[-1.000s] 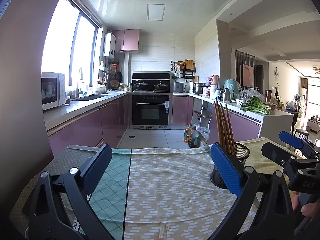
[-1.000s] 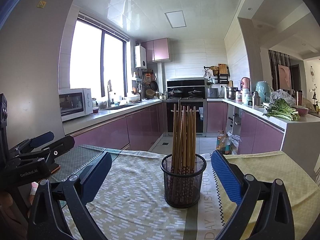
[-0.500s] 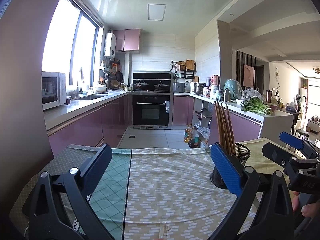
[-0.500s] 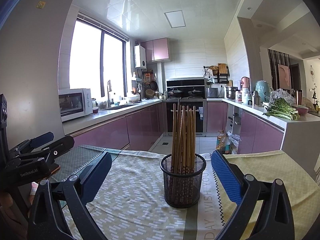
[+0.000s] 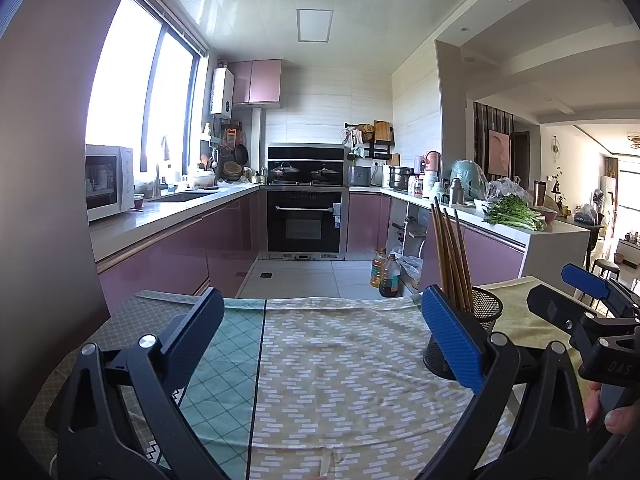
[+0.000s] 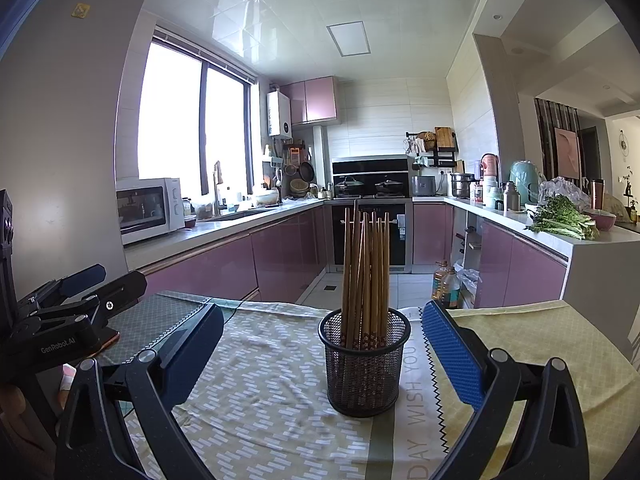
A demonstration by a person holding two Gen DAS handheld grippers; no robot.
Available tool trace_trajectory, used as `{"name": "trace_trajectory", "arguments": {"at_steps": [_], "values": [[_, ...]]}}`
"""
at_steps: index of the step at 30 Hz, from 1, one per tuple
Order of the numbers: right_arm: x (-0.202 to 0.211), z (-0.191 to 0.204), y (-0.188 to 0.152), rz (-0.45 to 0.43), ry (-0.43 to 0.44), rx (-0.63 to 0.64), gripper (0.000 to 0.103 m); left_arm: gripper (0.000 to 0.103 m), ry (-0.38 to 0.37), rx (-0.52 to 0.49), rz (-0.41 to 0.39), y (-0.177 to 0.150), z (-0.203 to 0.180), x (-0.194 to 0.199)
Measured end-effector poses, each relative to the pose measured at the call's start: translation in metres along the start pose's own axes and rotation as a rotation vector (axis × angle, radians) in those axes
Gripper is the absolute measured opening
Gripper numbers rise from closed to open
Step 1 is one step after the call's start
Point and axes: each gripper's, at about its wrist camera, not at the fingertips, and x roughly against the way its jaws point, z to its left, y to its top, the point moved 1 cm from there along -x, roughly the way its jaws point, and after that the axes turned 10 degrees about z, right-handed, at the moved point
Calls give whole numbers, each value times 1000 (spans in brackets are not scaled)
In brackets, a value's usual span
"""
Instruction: Organize utensils
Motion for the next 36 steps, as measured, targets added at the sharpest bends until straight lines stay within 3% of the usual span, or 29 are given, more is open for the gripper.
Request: {"name": "trace_trajectory", "arguments": {"at_steps": [32,36], "values": [[-4,0,0,8,6,1,96,97,4,-8,-14,2,2,-1],[-4,-1,0,15,4,3,96,97,-9,9,18,2,6,-5]]}}
